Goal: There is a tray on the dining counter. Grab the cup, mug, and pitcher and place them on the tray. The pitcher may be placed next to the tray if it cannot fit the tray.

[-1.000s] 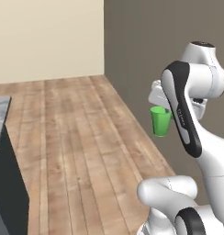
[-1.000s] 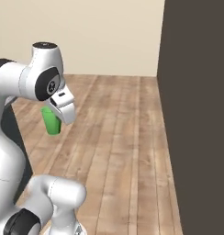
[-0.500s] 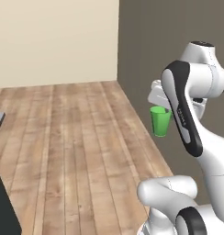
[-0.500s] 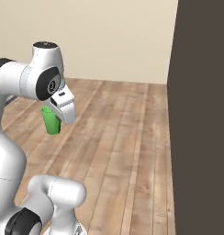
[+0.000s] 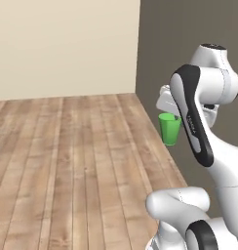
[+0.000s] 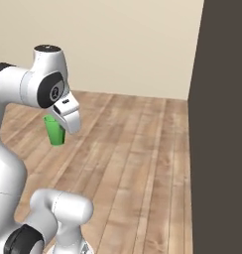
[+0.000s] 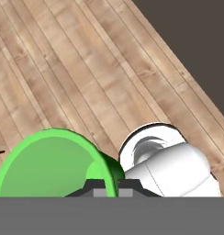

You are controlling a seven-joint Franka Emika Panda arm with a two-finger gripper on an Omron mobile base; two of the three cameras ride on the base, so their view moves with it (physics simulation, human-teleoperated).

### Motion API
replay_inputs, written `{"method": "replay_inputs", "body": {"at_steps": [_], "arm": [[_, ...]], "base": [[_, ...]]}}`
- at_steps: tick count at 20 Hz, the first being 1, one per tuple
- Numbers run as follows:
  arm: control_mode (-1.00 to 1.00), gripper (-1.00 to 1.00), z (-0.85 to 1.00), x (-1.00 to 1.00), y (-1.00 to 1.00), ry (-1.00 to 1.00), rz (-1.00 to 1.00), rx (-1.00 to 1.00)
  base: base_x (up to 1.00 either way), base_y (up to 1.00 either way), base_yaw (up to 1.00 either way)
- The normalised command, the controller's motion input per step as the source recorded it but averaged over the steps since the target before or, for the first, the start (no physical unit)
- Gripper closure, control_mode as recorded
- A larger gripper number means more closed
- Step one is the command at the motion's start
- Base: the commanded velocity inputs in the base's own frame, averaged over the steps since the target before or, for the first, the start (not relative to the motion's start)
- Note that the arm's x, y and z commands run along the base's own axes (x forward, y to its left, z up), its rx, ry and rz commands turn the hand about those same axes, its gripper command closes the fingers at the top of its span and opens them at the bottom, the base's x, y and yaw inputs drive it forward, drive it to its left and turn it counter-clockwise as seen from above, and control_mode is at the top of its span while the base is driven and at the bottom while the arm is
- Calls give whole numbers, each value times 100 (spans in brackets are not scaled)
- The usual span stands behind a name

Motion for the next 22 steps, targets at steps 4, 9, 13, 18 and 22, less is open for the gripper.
{"method": "replay_inputs", "body": {"at_steps": [4,9,13,18,22], "arm": [[100,100,0,0,0,0,0,0],[100,100,0,0,0,0,0,0],[100,100,0,0,0,0,0,0],[100,100,0,0,0,0,0,0],[100,100,0,0,0,0,0,0]], "base": [[100,-37,5],[100,-39,8],[100,-27,17],[100,-1,40],[100,0,55]]}}
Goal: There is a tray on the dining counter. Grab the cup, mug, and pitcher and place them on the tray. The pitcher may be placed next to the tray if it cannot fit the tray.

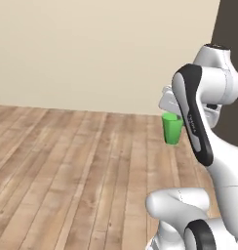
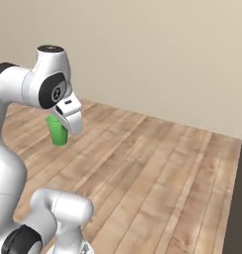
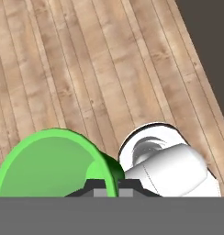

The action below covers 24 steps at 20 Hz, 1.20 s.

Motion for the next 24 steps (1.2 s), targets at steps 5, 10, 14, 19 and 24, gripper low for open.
{"method": "replay_inputs", "body": {"at_steps": [5,10,14,19,24], "arm": [[100,100,0,0,0,0,0,0],[100,100,0,0,0,0,0,0],[100,100,0,0,0,0,0,0],[100,100,0,0,0,0,0,0],[100,100,0,0,0,0,0,0]], "base": [[100,0,62],[100,0,69],[100,-6,67],[100,-15,59],[100,-56,46]]}}
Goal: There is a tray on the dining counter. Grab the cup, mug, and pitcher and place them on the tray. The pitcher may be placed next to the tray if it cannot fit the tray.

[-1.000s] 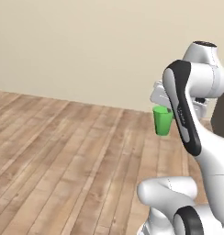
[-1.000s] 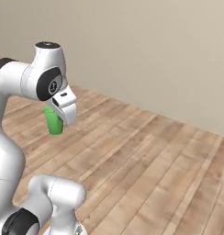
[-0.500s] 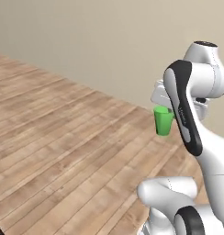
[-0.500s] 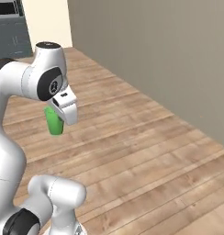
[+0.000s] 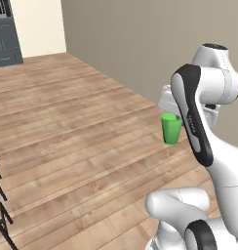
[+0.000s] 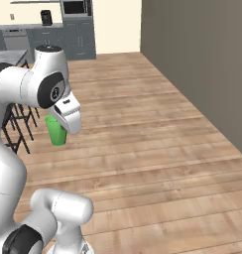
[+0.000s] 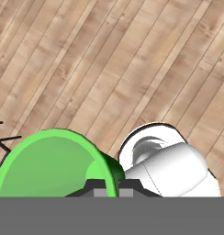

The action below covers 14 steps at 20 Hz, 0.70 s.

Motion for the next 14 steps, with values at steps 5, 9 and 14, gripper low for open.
{"method": "replay_inputs", "body": {"at_steps": [5,9,14], "arm": [[100,100,0,0,0,0,0,0],[100,100,0,0,0,0,0,0],[100,100,0,0,0,0,0,0]], "base": [[88,-88,36],[76,-88,43],[72,-27,74]]}}
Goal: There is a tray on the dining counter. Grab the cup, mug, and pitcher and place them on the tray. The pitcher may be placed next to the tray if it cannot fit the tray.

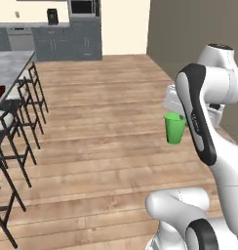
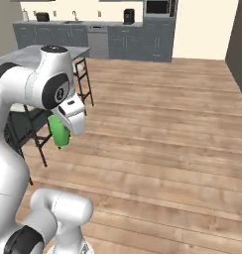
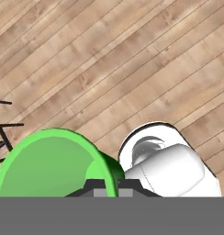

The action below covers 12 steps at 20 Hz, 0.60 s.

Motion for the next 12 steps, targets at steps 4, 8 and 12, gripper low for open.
{"method": "replay_inputs", "body": {"at_steps": [4,8,12], "arm": [[100,100,0,0,0,0,0,0],[100,100,0,0,0,0,0,0],[100,100,0,0,0,0,0,0]], "base": [[68,-22,78],[63,-39,71],[65,-59,62]]}}
